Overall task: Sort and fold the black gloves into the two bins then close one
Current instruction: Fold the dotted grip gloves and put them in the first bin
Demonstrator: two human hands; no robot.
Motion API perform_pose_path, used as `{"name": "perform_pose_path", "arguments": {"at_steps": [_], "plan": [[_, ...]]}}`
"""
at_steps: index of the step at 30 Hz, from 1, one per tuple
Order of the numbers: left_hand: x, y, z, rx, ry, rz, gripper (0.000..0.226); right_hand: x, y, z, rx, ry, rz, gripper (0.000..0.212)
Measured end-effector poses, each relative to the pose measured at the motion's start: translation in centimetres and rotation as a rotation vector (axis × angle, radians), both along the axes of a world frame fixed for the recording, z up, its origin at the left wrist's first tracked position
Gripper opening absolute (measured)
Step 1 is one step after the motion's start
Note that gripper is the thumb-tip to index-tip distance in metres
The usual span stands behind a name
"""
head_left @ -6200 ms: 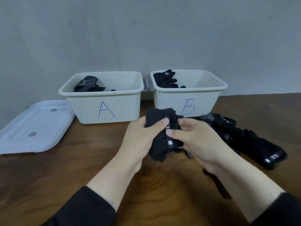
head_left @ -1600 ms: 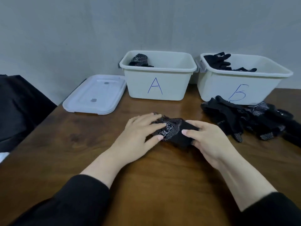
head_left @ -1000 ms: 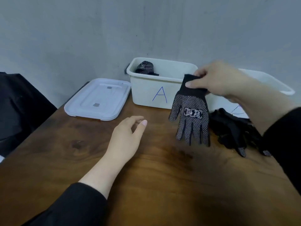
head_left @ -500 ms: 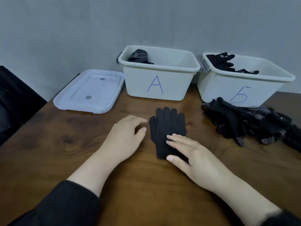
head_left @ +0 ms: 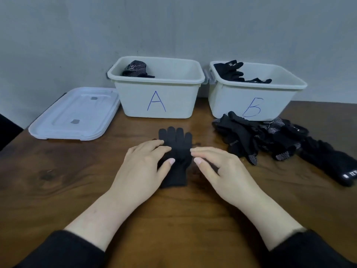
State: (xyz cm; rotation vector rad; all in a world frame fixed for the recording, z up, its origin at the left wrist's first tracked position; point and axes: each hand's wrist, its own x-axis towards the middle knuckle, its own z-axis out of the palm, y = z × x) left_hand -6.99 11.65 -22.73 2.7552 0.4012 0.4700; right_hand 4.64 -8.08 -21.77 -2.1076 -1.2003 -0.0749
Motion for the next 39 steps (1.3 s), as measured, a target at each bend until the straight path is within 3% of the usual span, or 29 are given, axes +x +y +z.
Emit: {"name": "perform_pose_path", "arguments": {"at_steps": [5,8,12,16,23,31,39], "plan": [[3.2,-3.4,0.8,0.015,-0.042,-0.082,0.042,5.2,-4.8,-0.5,0.126,-0.303,-0.239,0.015],[5.2,-5.2,1.2,-0.008,-0.051,-0.094,0.041,8.2,-7.1,-1.3,0.061,-0.313,-0.443,0.037],[7.4,-7.5,1.0,0.05,0.016,-0.099,0.046,9.9,-7.2,-2.1,-0.126,-0.164,-0.505,0.055],[8.7,-8.5,0.6,0.088,0.107,-0.094,0.051,10.8,-6.7,-2.5,-0.075,-0.18,-0.551,0.024],[8.4,-8.4,0.4,0.108,0.121,-0.09,0.051,10.8,-7.0,-1.4,0.21,-0.1,-0.506,0.017],[8.1,-8.0,0.5,-0.019,0.046,-0.074,0.05,10.1,-7.6,0.8,0.768,0.527,-0.409,0.018],[9.7,-9.7,1.8,-0.125,-0.199,-0.145,0.073,8.6,-7.6,2.2,0.656,0.373,-0.241,0.026]]}}
